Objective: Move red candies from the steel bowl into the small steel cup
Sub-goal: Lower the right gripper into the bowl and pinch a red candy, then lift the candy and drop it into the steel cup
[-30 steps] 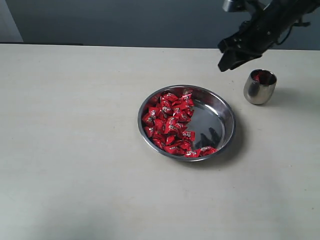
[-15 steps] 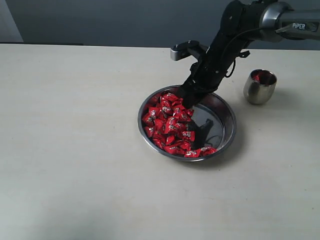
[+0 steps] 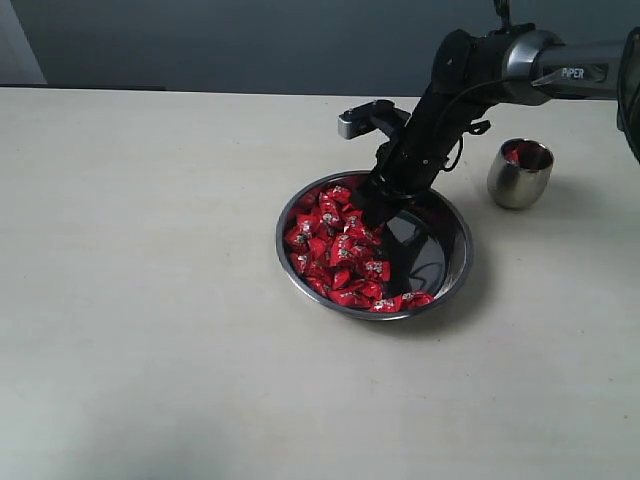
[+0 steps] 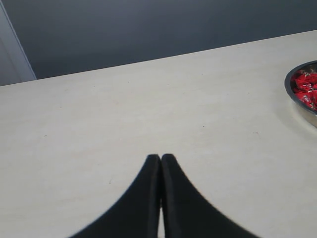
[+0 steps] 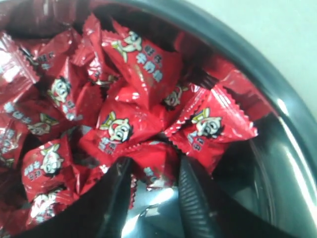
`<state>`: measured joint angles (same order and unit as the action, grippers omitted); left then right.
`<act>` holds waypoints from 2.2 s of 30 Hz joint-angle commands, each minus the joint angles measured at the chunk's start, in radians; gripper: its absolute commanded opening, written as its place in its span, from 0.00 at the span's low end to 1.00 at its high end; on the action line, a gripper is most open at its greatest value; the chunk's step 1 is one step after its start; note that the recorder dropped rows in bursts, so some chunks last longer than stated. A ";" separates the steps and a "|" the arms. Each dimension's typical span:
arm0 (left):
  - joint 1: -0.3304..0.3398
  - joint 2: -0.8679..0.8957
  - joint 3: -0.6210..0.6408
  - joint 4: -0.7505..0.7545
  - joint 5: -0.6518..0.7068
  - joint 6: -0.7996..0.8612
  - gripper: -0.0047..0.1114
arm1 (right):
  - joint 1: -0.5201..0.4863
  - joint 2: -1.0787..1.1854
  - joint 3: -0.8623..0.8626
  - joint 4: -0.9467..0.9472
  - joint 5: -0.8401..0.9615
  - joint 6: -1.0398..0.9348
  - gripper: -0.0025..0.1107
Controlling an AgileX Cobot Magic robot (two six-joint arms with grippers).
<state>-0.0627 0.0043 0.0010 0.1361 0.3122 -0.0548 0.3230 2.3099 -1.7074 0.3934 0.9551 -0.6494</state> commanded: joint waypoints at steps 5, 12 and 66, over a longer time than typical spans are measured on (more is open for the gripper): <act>-0.010 -0.004 -0.001 0.000 -0.004 -0.006 0.04 | -0.001 -0.001 -0.002 0.000 0.047 -0.005 0.02; -0.010 -0.004 -0.001 0.000 -0.004 -0.006 0.04 | -0.001 -0.053 -0.002 -0.027 0.073 -0.005 0.02; -0.010 -0.004 -0.001 0.000 -0.004 -0.006 0.04 | -0.345 -0.205 -0.002 -0.209 0.025 0.262 0.30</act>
<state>-0.0627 0.0043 0.0010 0.1361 0.3122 -0.0548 -0.0149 2.1105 -1.7074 0.1929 0.9838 -0.3893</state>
